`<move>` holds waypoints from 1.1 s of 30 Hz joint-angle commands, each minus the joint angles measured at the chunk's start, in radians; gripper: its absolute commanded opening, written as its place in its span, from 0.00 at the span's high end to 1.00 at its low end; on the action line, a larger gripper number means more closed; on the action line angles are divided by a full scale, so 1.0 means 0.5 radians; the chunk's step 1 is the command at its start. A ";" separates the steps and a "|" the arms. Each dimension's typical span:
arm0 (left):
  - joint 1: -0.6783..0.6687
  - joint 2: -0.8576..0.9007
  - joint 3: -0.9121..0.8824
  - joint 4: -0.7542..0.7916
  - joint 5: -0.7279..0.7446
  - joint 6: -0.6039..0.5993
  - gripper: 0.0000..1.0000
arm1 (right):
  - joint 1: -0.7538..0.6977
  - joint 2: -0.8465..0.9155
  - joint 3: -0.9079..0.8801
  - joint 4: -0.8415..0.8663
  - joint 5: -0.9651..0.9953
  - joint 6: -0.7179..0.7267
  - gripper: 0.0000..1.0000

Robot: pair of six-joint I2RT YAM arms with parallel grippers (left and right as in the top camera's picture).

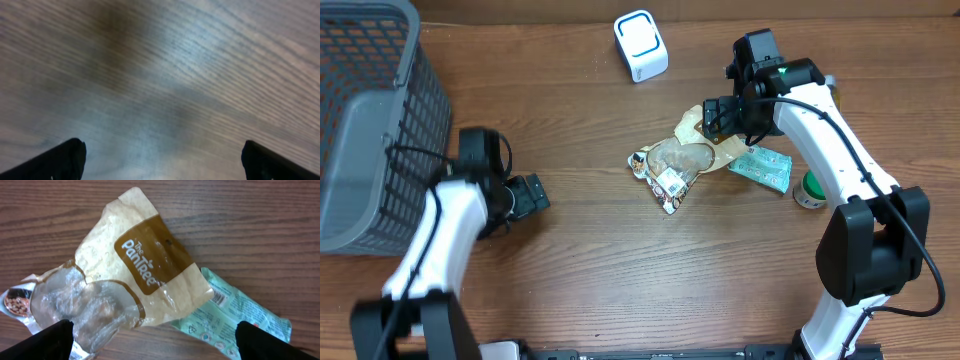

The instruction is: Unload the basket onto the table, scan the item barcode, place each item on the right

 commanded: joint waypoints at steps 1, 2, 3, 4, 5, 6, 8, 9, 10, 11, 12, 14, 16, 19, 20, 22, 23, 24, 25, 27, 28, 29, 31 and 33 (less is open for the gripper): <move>-0.013 -0.330 -0.464 0.472 0.030 0.008 0.01 | -0.004 -0.014 -0.011 0.003 0.019 0.014 0.00; -0.013 -0.400 -0.575 0.632 0.030 0.008 0.00 | -0.004 -0.014 -0.011 0.003 0.019 0.014 0.00; -0.013 -0.482 -0.691 0.787 0.027 0.014 0.00 | -0.004 -0.014 -0.011 0.003 0.019 0.014 0.00; -0.013 -0.555 -0.767 0.858 0.024 0.034 0.00 | -0.004 -0.014 -0.011 0.003 0.019 0.014 0.00; -0.012 -0.621 -0.822 0.910 0.017 0.056 0.00 | -0.004 -0.014 -0.011 0.003 0.019 0.014 0.00; -0.013 -0.685 -0.873 0.974 -0.001 0.082 0.01 | -0.004 -0.014 -0.011 0.003 0.019 0.014 0.00; -0.013 -0.796 -0.957 1.112 -0.043 0.095 0.00 | -0.004 -0.014 -0.011 0.003 0.019 0.014 0.00; -0.013 -0.855 -1.006 1.209 -0.065 0.099 0.00 | -0.004 -0.014 -0.011 0.003 0.019 0.014 0.00; -0.013 -0.903 -1.050 1.299 -0.082 0.099 0.01 | -0.004 -0.014 -0.011 0.003 0.019 0.014 0.00; -0.013 -0.962 -1.105 1.403 -0.094 0.100 0.01 | -0.004 -0.014 -0.011 0.003 0.019 0.014 0.00; -0.013 -1.015 -1.159 1.499 -0.106 0.100 0.00 | -0.004 -0.014 -0.011 0.003 0.019 0.014 0.00; -0.013 -1.115 -1.278 1.685 -0.117 0.099 0.00 | -0.004 -0.014 -0.011 0.003 0.019 0.014 0.00; -0.013 -1.202 -1.387 1.817 -0.116 0.098 0.00 | -0.004 -0.014 -0.011 0.003 0.019 0.014 0.00; -0.013 -1.338 -1.567 2.010 -0.116 0.098 0.00 | -0.004 -0.014 -0.011 0.003 0.019 0.014 0.00; -0.013 -1.379 -1.616 2.063 -0.116 0.098 0.00 | -0.004 -0.014 -0.011 0.003 0.019 0.014 0.00; -0.013 -1.471 -1.711 2.142 -0.117 0.098 0.01 | -0.004 -0.014 -0.011 0.003 0.019 0.014 0.00; -0.013 -1.516 -1.749 2.155 -0.116 0.097 0.01 | -0.004 -0.014 -0.011 0.003 0.019 0.014 0.00; -0.013 -1.569 -1.788 2.157 -0.115 0.095 0.01 | -0.004 -0.014 -0.011 0.003 0.019 0.014 0.00; -0.013 -1.608 -1.812 2.151 -0.116 0.090 0.00 | -0.004 -0.014 -0.011 0.003 0.019 0.014 0.00; -0.013 -1.698 -1.821 2.054 -0.116 0.092 0.00 | -0.004 -0.014 -0.011 0.003 0.019 0.014 0.00; -0.013 -1.749 -1.822 2.000 -0.115 0.092 0.00 | -0.004 -0.014 -0.011 0.003 0.019 0.014 0.00; -0.013 -1.801 -1.822 1.945 -0.117 0.092 0.01 | -0.004 -0.014 -0.011 0.003 0.019 0.014 0.00; -0.013 -1.910 -1.822 1.840 -0.117 0.098 0.00 | -0.004 -0.014 -0.011 0.003 0.019 0.014 0.00; -0.013 -2.027 -1.822 1.732 -0.117 0.098 0.00 | -0.004 -0.014 -0.011 0.003 0.019 0.014 0.00</move>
